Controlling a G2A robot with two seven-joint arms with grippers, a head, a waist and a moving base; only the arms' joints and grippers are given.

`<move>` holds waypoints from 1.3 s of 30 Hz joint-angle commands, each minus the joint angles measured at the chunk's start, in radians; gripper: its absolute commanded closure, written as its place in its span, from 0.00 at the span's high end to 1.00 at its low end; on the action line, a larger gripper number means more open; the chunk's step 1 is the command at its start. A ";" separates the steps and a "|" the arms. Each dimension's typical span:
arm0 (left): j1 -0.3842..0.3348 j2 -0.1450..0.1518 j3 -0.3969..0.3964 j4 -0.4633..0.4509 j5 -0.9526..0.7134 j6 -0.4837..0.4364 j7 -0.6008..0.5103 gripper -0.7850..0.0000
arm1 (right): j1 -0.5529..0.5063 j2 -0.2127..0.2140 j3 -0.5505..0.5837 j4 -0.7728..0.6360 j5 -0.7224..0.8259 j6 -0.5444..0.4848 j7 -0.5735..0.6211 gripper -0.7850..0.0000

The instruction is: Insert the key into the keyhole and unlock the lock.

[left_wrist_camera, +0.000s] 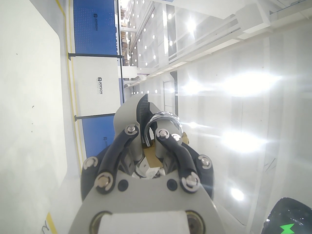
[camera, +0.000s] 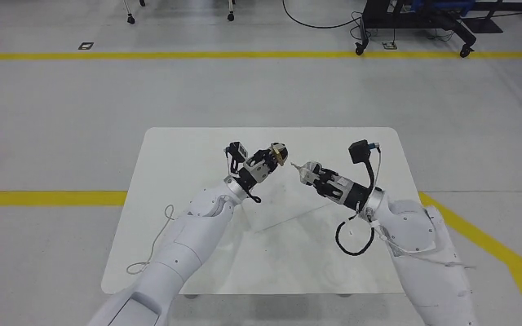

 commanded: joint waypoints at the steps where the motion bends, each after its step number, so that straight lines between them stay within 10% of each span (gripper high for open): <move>1: 0.010 0.001 -0.009 -0.016 -0.016 0.017 -0.016 0.00 | -0.019 0.004 0.004 -0.051 -0.036 0.047 0.025 0.00; 39: 0.084 0.000 -0.051 -0.089 0.151 0.018 0.016 0.00 | -0.078 0.011 -0.118 -0.305 -0.457 0.335 0.000 0.00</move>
